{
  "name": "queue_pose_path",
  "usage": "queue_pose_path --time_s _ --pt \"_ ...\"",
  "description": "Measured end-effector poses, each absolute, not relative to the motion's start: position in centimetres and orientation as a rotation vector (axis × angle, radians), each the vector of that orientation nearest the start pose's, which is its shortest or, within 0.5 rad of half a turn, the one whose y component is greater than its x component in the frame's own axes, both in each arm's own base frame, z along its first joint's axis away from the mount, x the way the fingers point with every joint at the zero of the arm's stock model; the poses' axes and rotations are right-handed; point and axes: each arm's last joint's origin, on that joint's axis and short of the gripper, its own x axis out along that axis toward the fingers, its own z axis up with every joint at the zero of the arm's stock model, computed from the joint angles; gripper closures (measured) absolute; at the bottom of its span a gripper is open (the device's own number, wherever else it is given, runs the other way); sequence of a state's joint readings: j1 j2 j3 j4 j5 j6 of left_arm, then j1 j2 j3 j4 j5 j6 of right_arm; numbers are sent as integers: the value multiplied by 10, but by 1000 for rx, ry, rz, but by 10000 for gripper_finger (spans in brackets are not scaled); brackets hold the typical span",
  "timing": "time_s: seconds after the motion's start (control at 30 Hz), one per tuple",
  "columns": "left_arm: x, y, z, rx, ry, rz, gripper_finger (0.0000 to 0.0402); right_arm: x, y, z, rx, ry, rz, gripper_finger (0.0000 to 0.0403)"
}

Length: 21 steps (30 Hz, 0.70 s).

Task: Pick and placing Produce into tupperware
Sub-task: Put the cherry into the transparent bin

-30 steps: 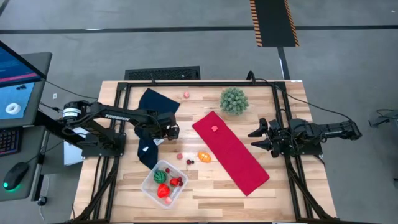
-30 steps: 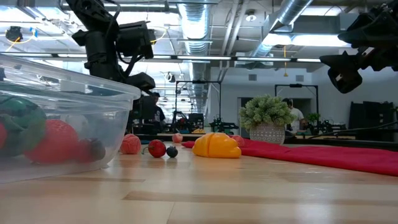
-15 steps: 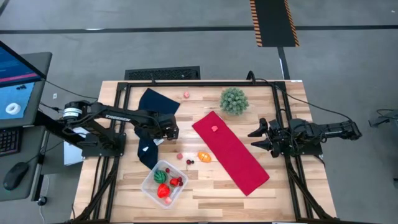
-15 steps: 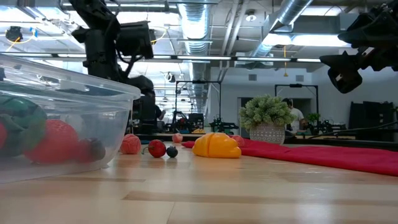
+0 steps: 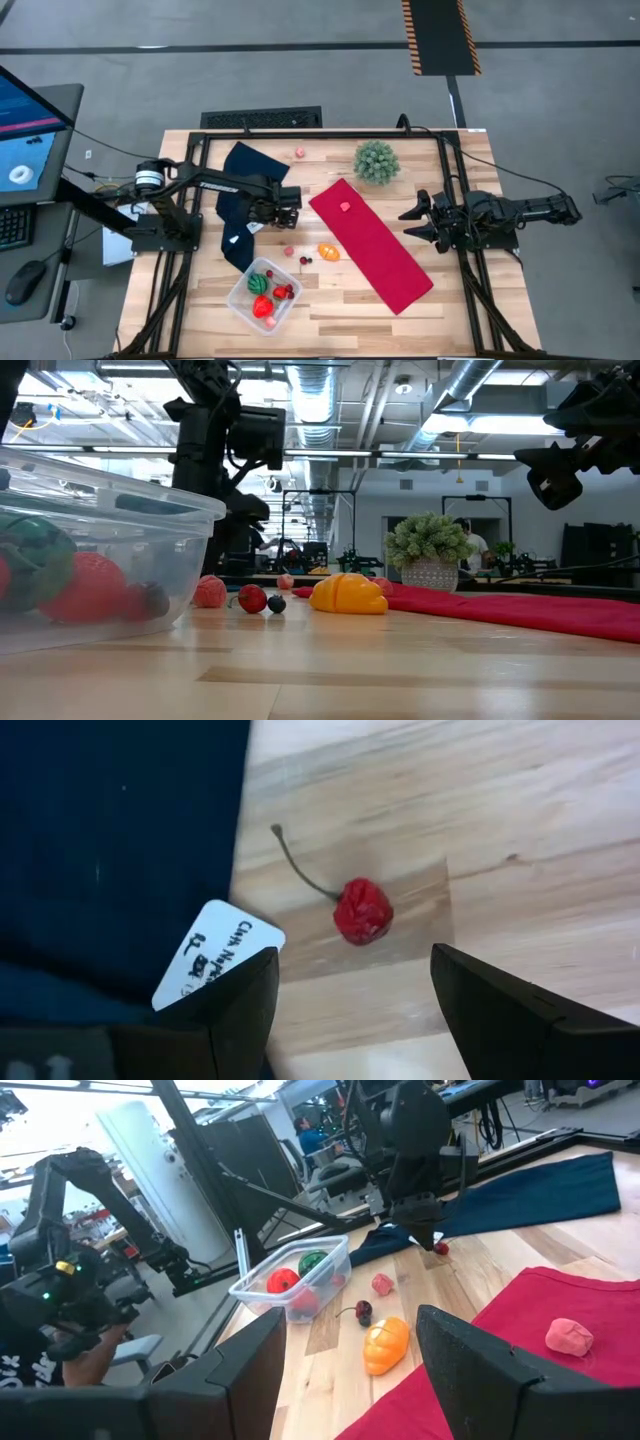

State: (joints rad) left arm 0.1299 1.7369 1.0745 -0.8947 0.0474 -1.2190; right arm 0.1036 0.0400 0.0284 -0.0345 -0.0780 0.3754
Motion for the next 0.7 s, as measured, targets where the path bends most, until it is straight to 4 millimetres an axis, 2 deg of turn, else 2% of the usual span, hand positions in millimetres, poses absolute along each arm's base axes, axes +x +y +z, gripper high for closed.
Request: queue_pose_path --time_s 0.5,0.7 --pt "296 39 156 -1076 1294 976 150 98 12 167 373 80 170 154" --pt "293 40 153 -1073 1299 988 180 98 12 167 374 79 171 154"
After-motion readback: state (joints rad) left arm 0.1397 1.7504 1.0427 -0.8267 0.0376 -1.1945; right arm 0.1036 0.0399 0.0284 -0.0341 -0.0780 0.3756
